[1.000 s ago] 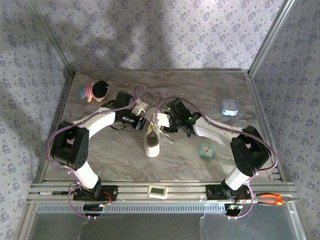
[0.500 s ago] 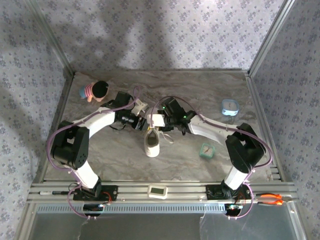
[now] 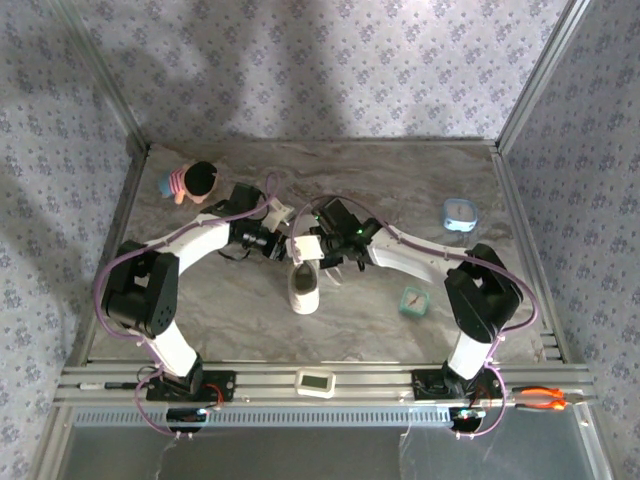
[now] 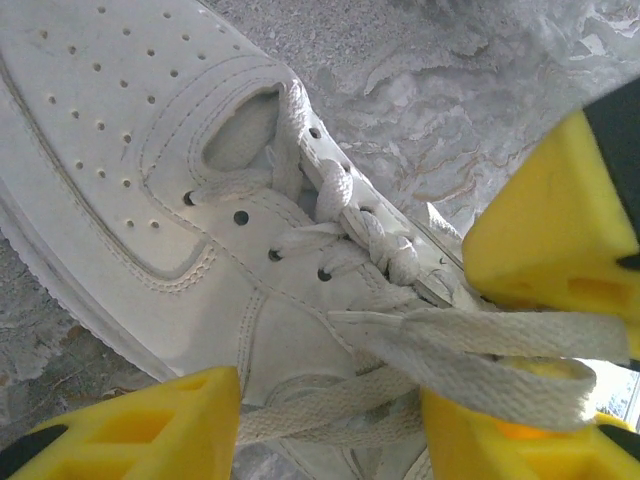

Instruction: Tie the shoes

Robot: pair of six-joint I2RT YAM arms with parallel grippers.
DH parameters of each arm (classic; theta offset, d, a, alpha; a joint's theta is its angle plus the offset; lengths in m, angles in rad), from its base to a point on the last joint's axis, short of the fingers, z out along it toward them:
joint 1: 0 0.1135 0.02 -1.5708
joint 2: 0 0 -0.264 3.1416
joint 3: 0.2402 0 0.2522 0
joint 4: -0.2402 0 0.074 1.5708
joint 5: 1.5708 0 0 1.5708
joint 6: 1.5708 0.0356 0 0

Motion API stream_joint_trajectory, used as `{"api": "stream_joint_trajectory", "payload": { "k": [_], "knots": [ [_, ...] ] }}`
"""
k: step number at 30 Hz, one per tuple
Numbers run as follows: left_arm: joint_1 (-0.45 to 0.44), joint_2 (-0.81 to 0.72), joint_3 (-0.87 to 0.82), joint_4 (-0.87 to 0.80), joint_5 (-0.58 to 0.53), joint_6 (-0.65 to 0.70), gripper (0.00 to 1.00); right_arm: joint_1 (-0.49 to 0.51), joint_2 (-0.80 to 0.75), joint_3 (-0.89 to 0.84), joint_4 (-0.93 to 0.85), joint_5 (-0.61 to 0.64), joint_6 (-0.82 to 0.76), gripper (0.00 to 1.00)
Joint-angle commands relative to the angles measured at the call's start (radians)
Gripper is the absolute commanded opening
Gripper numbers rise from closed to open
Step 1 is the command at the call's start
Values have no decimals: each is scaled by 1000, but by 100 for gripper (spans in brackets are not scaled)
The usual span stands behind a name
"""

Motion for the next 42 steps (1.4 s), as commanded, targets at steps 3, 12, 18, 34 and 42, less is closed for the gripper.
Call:
{"api": "stream_joint_trajectory", "payload": {
  "k": [3, 12, 18, 34, 42],
  "knots": [
    [14, -22, 13, -59, 17, 12, 51, 4, -70, -54, -31, -26, 53, 0],
    [40, -118, -5, -100, -30, 55, 51, -30, -150, -98, -70, 15, 325, 11],
    [40, -194, -54, -81, -74, 23, 51, -105, -198, -56, -85, 0, 870, 36],
    [-62, -276, -210, 65, -81, -122, 51, -91, -69, 86, -84, -206, 1373, 43],
    [-88, -252, -220, 83, -80, -138, 51, -79, 25, 159, -142, -241, 1339, 44]
  ]
}}
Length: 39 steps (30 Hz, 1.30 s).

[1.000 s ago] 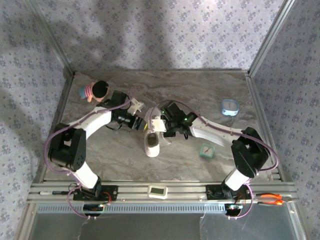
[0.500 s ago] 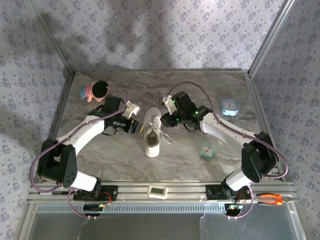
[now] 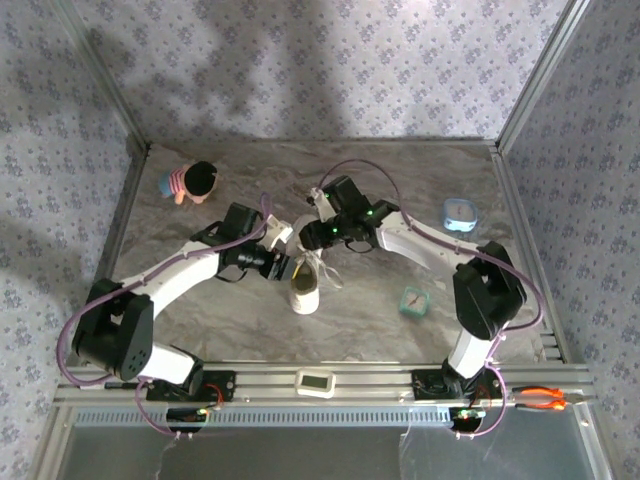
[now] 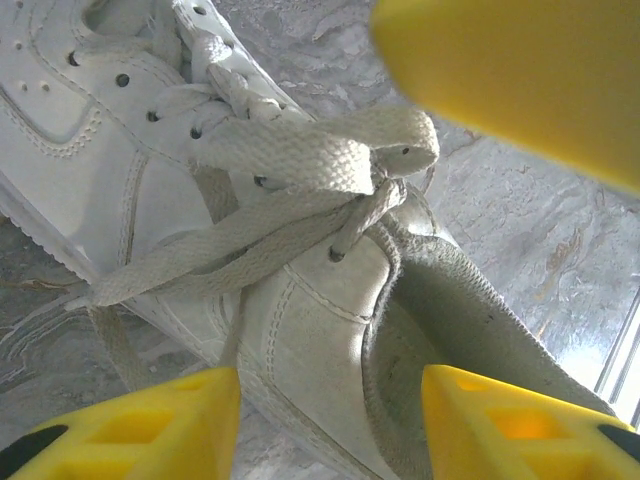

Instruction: Tie the shoes

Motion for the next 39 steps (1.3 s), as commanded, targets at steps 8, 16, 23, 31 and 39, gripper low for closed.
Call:
{"api": "stream_joint_trajectory", "payload": {
  "k": [8, 16, 23, 31, 39],
  "knots": [
    [-4, 20, -6, 24, 9, -18, 51, 8, 49, 52, -79, -29, -14, 42],
    [-5, 33, -21, 35, 2, -38, 51, 9, 73, 73, -112, -14, -25, 35],
    [-7, 47, -44, 52, -21, -71, 51, 10, 58, 67, -108, 4, -24, 8],
    [-7, 79, -32, 25, -49, -117, 32, -5, 1, 28, -68, 32, 9, 0],
    [-8, 100, -20, 8, -64, -143, 19, -52, -58, -46, -10, 28, 67, 0]
  ]
}}
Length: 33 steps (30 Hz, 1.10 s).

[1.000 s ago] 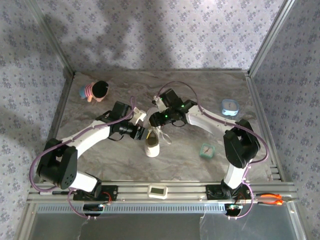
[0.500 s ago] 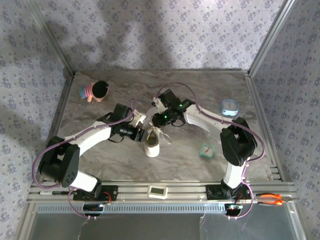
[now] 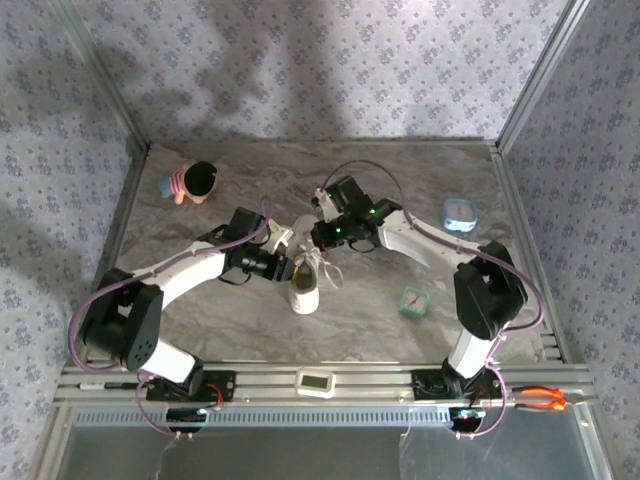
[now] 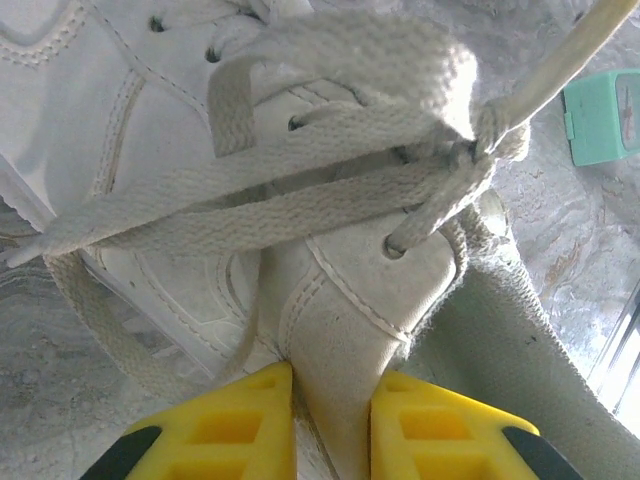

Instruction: Tie the shoes

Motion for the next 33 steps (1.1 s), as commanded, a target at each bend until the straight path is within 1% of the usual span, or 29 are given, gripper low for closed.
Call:
{"api": "stream_joint_trajectory", "payload": {
  "k": [1, 10, 13, 16, 19, 20, 22, 23, 26, 27, 29, 30, 33],
  "knots": [
    [0, 37, 4, -30, -70, -13, 19, -28, -43, -42, 33, 13, 49, 0],
    [-2, 29, 1, -36, -79, -20, 19, -68, -69, -100, 50, 36, 97, 0],
    [-1, 23, 3, -39, -84, -22, 21, -81, -74, -107, 34, 66, 114, 0],
    [-1, 7, 6, -44, -88, -17, 25, -89, -79, -117, 35, 71, 127, 0],
    [-2, -20, 10, -48, -90, -8, 37, -89, -79, -117, 40, 57, 126, 0],
    [-1, -34, 14, -50, -86, 0, 40, -89, -76, -115, 39, 53, 126, 2],
    [1, -65, 28, -66, -79, 20, 44, -85, -77, -106, 33, 58, 126, 10],
    [4, -85, 40, -79, -75, 36, 52, -85, -80, -103, 28, 66, 126, 17],
    [32, -144, 82, -122, -55, 75, 54, -90, -104, -103, 17, 93, 122, 38],
    [48, -164, 95, -134, -43, 87, 54, -91, -118, -111, 19, 103, 120, 43],
    [89, -197, 117, -154, -18, 105, 54, -101, -146, -117, 22, 116, 116, 47],
    [112, -212, 126, -162, -12, 111, 54, -107, -159, -152, 23, 124, 116, 48],
    [177, -244, 130, -174, -6, 135, 56, -120, -185, -178, 17, 127, 113, 49]
  ]
}}
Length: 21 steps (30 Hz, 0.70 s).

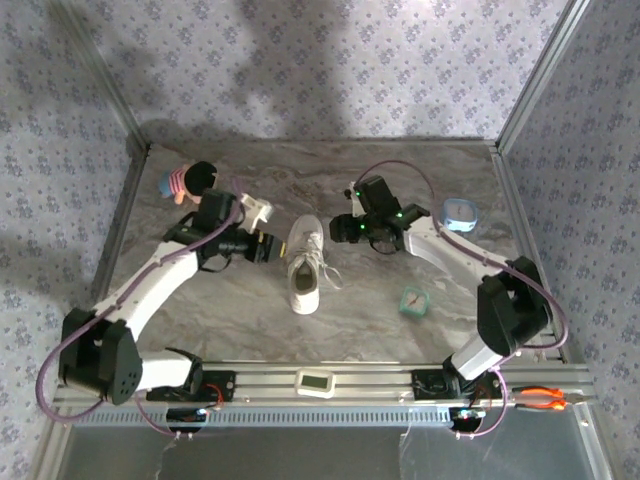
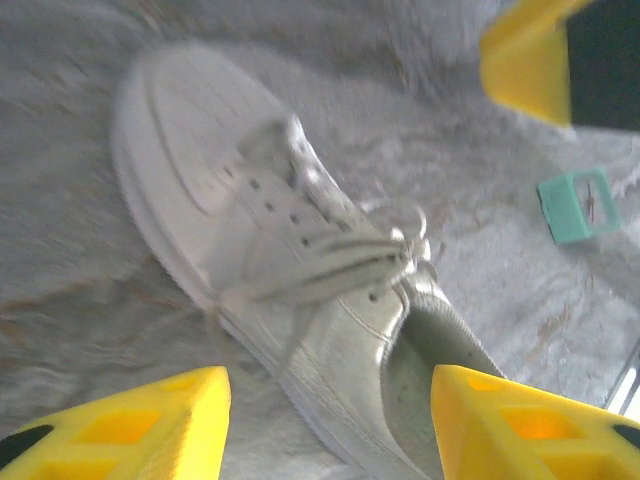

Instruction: Tie the shoes

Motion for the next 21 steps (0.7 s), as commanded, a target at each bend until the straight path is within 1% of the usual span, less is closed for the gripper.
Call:
{"api": "stream_joint_trajectory", "payload": {
  "k": [1, 4, 6, 13, 18, 21],
  "knots": [
    [61, -33, 18, -52, 31, 55, 56, -15, -36, -32, -27, 25, -8, 49],
    [102, -26, -2, -44, 46, 68, 56, 5, -25, -47, -22, 16, -8, 49],
    [118, -14, -20, -28, 61, 64, 55, 36, -4, -54, -3, 11, 0, 49],
    [123, 0, -87, 65, 82, 65, 53, 134, 70, -30, 59, 13, -5, 48],
    [132, -13, -92, 57, 58, 84, 53, 184, 100, 14, 50, 60, -28, 43],
    [137, -21, -99, 49, 42, 89, 53, 199, 115, 16, 51, 61, -31, 42]
  ]
}}
